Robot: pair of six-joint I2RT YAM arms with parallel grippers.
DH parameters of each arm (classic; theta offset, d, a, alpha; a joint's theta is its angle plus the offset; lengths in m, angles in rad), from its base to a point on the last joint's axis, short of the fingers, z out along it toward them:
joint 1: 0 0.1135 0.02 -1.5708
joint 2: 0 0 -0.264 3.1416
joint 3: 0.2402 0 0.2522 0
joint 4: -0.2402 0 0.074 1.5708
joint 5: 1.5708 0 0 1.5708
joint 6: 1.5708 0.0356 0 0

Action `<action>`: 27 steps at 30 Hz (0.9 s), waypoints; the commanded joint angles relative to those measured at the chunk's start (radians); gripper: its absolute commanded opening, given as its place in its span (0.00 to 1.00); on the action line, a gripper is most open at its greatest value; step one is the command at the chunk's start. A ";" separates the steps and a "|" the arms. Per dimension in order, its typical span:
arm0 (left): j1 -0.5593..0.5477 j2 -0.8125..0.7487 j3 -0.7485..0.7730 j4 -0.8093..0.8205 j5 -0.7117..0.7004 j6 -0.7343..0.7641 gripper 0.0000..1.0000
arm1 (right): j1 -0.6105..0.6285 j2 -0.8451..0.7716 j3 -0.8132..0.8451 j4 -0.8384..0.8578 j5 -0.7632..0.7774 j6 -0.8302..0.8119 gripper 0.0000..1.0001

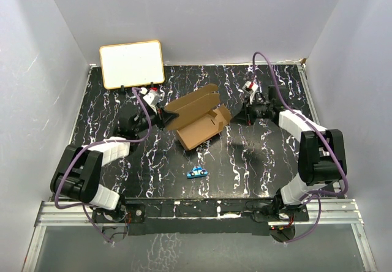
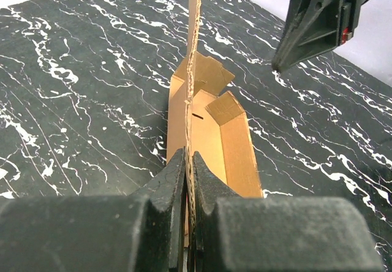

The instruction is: Fold the paper box

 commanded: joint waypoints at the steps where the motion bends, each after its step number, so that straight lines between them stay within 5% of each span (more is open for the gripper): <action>1: -0.006 -0.065 -0.019 0.020 -0.010 0.010 0.00 | 0.052 -0.002 -0.005 0.268 0.178 0.093 0.08; 10: -0.006 -0.079 -0.035 0.051 -0.009 -0.019 0.00 | 0.128 0.061 0.001 0.247 0.353 0.089 0.08; 27: -0.007 -0.076 -0.041 0.091 -0.008 -0.057 0.00 | 0.158 0.126 0.037 0.136 0.346 0.012 0.08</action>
